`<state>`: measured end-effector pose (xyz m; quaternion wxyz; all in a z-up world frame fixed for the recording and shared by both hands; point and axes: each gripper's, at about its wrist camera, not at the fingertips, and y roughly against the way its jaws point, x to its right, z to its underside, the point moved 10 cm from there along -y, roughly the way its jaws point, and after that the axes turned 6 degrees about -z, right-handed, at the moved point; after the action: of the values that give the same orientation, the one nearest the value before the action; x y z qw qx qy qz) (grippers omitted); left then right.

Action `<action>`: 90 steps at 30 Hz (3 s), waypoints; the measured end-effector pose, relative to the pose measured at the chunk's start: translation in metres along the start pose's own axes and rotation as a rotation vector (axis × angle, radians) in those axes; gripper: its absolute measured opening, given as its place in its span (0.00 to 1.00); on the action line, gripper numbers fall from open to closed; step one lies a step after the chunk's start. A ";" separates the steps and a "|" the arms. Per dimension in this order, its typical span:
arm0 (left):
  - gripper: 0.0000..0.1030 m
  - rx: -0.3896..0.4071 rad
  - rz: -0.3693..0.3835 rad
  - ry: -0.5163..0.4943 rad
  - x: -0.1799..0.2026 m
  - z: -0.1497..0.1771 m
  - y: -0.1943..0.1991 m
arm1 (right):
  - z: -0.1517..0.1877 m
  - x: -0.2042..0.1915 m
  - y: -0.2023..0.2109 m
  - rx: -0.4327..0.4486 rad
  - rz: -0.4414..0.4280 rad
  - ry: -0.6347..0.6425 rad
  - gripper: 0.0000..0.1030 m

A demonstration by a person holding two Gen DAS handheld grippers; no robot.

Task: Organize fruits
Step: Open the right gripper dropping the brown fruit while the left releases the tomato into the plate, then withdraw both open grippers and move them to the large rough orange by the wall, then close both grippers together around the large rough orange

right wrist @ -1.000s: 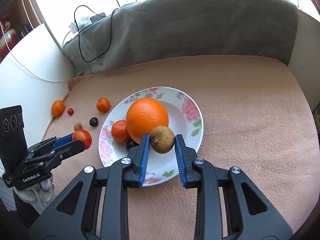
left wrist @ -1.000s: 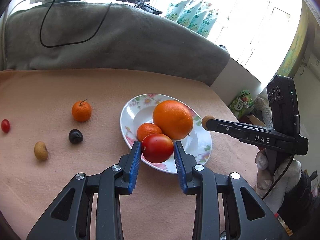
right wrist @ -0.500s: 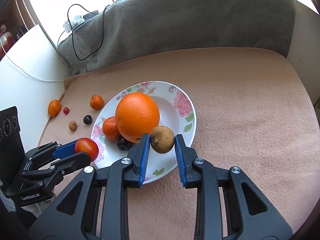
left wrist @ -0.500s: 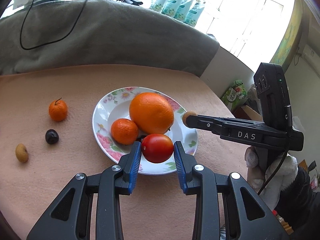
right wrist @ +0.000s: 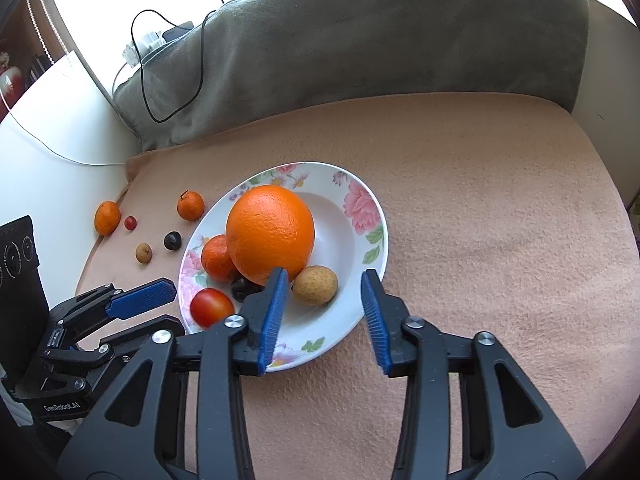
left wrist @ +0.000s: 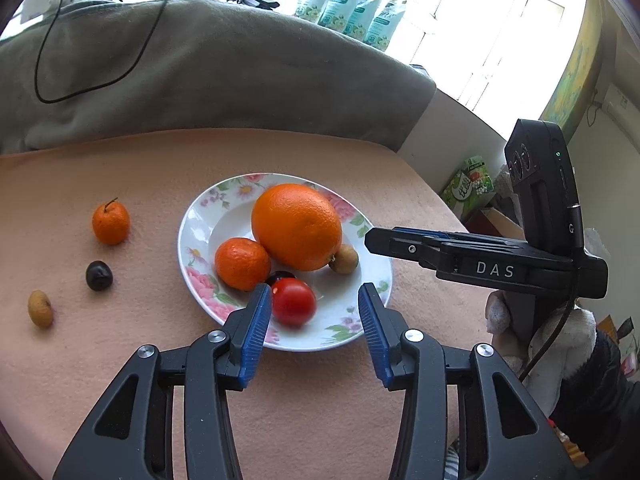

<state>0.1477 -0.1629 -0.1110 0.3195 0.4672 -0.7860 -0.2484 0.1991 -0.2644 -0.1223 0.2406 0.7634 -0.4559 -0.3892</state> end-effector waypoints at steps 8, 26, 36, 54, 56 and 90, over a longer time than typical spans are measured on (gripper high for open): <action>0.59 0.011 -0.012 -0.003 -0.004 0.000 0.004 | -0.005 -0.003 0.005 0.024 -0.007 -0.004 0.78; 0.69 0.064 -0.090 0.025 -0.032 0.001 0.030 | -0.022 -0.029 0.011 0.062 -0.039 0.030 0.83; 0.69 0.097 -0.147 0.077 -0.065 0.006 0.052 | -0.026 -0.053 0.005 0.047 -0.067 0.080 0.83; 0.69 0.211 -0.341 0.239 -0.164 0.016 0.112 | -0.069 -0.155 -0.013 0.015 -0.193 0.268 0.83; 0.69 0.232 -0.374 0.255 -0.176 0.018 0.119 | -0.079 -0.171 -0.017 0.009 -0.222 0.287 0.83; 0.69 0.363 -0.665 0.573 -0.343 0.031 0.147 | -0.069 -0.396 -0.254 -0.421 -0.601 0.277 0.79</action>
<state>0.1640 0.2106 -0.1231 0.3399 0.7915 -0.5047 -0.0571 0.2731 0.2054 -0.1172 0.3265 0.8422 -0.0853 -0.4205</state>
